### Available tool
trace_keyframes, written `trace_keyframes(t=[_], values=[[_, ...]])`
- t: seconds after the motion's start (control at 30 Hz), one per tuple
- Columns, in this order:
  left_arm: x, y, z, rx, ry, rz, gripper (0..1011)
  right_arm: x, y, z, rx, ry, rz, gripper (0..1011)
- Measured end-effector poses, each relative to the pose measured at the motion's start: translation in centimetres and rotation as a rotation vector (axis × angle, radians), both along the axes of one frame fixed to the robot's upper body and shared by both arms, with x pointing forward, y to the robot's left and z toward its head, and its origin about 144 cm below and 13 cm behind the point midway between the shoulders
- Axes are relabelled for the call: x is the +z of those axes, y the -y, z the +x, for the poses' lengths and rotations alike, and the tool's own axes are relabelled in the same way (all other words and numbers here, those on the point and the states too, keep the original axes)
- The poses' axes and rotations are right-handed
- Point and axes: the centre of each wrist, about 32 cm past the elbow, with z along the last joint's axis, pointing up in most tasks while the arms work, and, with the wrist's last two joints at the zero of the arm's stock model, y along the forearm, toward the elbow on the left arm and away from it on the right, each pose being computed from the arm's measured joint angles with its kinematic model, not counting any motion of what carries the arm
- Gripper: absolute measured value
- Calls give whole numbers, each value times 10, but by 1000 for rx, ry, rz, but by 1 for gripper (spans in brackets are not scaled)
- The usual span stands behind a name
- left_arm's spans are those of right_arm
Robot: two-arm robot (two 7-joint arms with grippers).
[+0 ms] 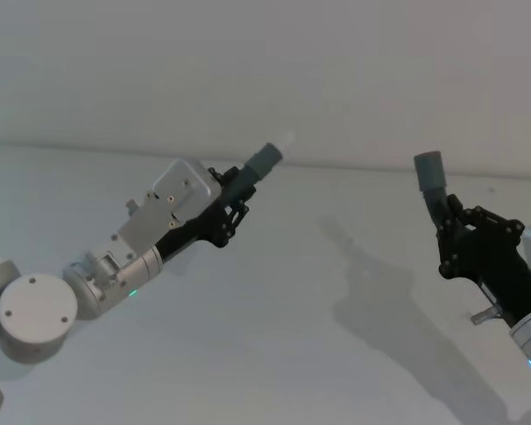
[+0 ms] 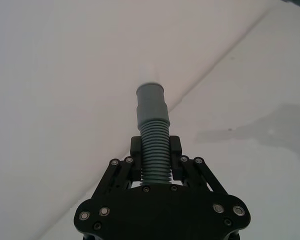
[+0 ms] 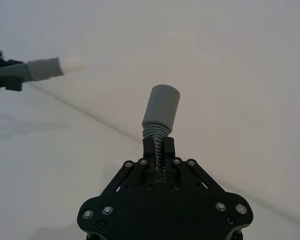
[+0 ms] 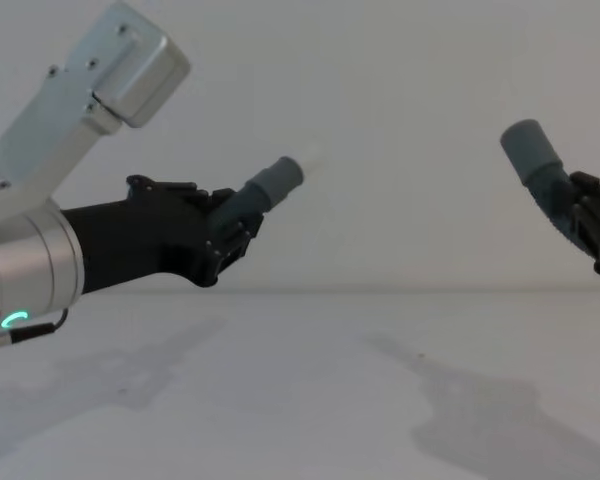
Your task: Use both hands to pick up one end of the pipe from the table, align the ends, and insert them.
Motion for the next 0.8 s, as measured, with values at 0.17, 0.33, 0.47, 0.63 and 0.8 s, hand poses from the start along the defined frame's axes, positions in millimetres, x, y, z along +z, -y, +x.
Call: trace_keyframes(t=[0.17, 0.33, 0.47, 0.63, 0.8], values=[[6, -6, 6, -63, 34, 78, 305, 1, 6, 6, 40, 59, -67, 85], [13, -12, 12, -130, 71, 161, 305, 4, 15, 14, 101, 135, -161, 85], [18, -16, 16, -177, 99, 220, 305, 6, 19, 18, 135, 174, -210, 85], [26, -22, 23, -248, 140, 309, 305, 11, 28, 28, 203, 247, -304, 85], [33, -27, 28, -307, 175, 383, 305, 16, 34, 35, 260, 302, -379, 85]])
